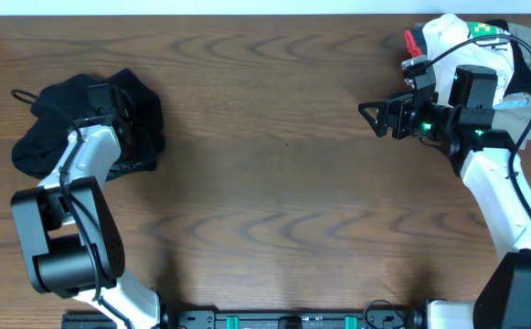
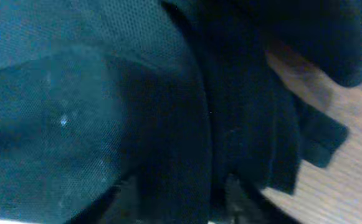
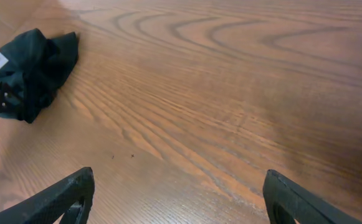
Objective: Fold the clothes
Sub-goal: 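Reach the left gripper to the black shirt and grasp it, then lift the black shirt with the left gripper toward the table's far edge, then grasp the hanging shirt edge with the right gripper, then stretch the shirt between both grippers, pulling right gripper rightward, then lay the stretched shirt flat on the table center with both grippers, then release the shirt and move the left gripper to its left side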
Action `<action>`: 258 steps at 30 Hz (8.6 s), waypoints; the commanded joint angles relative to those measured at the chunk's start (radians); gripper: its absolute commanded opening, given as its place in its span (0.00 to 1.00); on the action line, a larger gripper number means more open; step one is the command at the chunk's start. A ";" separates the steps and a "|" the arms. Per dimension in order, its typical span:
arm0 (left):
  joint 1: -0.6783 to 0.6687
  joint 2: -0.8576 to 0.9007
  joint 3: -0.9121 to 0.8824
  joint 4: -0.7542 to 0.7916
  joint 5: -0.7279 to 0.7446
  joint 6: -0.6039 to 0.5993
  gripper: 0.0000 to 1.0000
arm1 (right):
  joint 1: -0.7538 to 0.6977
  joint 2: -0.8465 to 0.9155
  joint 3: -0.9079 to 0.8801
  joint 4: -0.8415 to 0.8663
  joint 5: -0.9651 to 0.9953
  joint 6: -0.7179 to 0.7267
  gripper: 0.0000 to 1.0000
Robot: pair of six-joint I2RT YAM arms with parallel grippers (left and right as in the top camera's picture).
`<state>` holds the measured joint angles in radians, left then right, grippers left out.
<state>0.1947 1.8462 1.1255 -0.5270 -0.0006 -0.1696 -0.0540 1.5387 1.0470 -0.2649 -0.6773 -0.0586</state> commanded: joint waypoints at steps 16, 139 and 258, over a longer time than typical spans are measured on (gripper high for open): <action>-0.003 -0.164 0.222 -0.127 0.125 -0.035 0.06 | -0.005 0.005 0.019 0.000 0.001 -0.002 0.82; -0.213 -0.711 0.316 0.280 0.431 -0.263 0.06 | 0.713 0.282 0.021 0.603 0.524 0.242 0.01; -0.211 0.079 0.311 0.772 -0.031 0.027 0.11 | 0.315 0.652 0.713 0.220 0.800 0.045 0.03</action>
<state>-0.0170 1.8622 1.4307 0.1741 -0.0109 -0.1520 0.2733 2.1181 1.7542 -0.1234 0.1352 -0.0528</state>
